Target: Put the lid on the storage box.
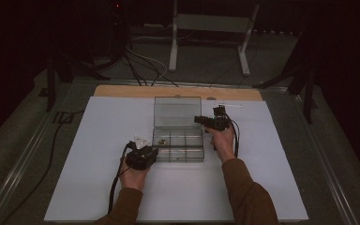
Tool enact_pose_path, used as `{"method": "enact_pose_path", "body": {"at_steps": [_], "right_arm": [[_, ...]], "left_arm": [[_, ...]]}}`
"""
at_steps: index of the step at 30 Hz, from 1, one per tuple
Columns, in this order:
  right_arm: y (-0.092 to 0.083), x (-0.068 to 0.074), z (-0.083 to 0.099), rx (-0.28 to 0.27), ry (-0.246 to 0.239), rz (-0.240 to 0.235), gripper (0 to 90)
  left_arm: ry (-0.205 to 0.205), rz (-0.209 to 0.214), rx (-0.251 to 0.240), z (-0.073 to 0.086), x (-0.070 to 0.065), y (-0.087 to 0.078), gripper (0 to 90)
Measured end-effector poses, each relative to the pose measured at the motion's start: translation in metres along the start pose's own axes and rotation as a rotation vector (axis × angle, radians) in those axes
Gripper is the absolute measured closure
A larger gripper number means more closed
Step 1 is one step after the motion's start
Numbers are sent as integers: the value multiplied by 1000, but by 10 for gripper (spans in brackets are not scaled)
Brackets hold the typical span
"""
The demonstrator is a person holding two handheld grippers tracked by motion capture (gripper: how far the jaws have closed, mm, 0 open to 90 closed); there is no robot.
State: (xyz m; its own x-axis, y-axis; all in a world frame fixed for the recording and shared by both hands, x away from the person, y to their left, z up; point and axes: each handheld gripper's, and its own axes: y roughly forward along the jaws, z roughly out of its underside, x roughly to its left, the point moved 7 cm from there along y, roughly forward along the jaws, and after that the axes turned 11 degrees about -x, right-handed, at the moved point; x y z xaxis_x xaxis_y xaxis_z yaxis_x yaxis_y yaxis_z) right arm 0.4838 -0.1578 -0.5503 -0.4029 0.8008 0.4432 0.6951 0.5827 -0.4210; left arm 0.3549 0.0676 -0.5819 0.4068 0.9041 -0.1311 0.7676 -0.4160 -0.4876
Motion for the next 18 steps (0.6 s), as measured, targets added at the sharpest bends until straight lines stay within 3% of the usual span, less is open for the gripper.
{"method": "enact_pose_path", "body": {"at_steps": [15,18], "right_arm": [[-10,6,-4,-38,-103,-17,734],[-12,7,-5,-38,-149,-14,742]], "left_arm": [[4,-6,4,0,0,0,723],[4,-8,6,0,-1,0,724]]}}
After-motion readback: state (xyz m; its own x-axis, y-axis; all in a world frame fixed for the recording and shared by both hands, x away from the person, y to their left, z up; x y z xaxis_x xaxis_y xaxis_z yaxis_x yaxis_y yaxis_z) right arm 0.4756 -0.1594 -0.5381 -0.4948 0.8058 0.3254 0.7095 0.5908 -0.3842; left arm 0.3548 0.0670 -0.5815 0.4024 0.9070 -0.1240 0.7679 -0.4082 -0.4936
